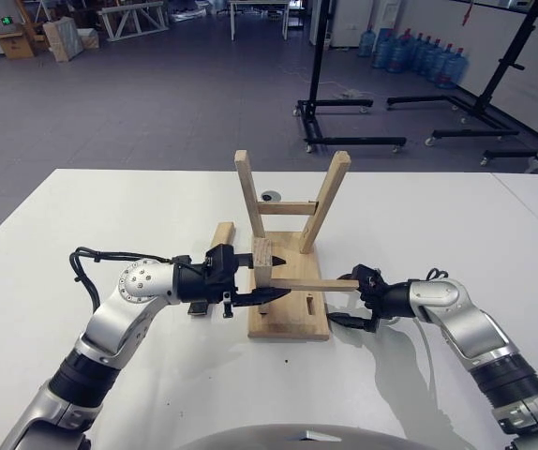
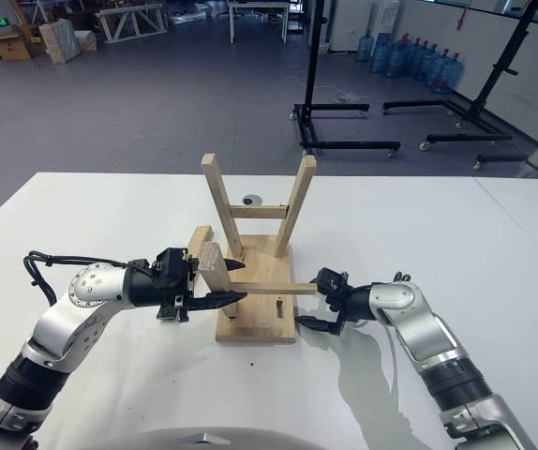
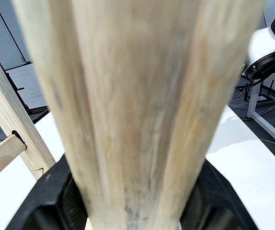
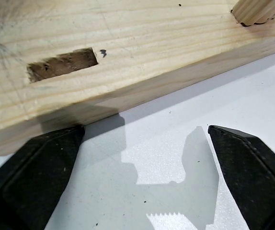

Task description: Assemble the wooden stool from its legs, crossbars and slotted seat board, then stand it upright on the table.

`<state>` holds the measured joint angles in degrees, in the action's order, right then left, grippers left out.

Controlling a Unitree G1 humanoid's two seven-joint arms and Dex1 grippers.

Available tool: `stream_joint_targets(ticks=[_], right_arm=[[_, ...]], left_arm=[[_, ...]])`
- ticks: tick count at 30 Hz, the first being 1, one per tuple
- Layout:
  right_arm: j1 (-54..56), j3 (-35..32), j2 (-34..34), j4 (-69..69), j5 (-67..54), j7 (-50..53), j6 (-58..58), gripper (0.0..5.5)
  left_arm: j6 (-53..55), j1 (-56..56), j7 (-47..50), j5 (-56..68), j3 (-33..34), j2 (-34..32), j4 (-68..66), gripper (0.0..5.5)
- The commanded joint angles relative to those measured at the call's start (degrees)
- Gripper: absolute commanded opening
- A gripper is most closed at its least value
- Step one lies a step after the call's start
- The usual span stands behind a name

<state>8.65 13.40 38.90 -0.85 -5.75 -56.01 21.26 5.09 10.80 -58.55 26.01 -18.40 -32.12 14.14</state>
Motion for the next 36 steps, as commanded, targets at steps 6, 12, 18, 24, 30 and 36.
stream_joint_targets(ticks=[6, 12, 18, 24, 30, 36], right_arm=[[-1.05, 1.76, -1.91, -0.08, 0.05, -0.03, 1.27, 4.77], [-0.99, 1.75, -2.15, -0.05, 0.03, 0.0, 1.36, 4.77], [-1.02, 1.97, -2.12, -0.08, -0.09, 0.1, 1.41, 4.77], [-1.11, 1.87, -2.03, -0.03, -0.17, 0.19, 1.6, 4.77], [-1.57, 0.91, -2.0, -0.04, -0.59, 0.86, 1.88, 4.77], [-3.36, -0.15, -1.59, 0.15, -0.92, 1.81, 1.61, 4.77]], left_arm=[[4.32, -6.14, -0.24, -8.07, -5.54, -3.93, -11.21, 2.1], [4.02, -5.43, 0.51, -8.8, -4.85, -3.09, -11.93, 2.8], [4.47, -5.23, -0.26, -10.33, -3.85, -2.02, -12.17, 3.64], [3.74, -4.59, 0.25, -11.88, -2.12, -2.61, -11.94, 4.7], [9.81, -7.53, 2.84, -7.18, 10.8, -8.52, -1.49, 5.3], [21.96, -19.21, 6.98, 2.67, 24.89, -12.87, 15.98, 5.3]])
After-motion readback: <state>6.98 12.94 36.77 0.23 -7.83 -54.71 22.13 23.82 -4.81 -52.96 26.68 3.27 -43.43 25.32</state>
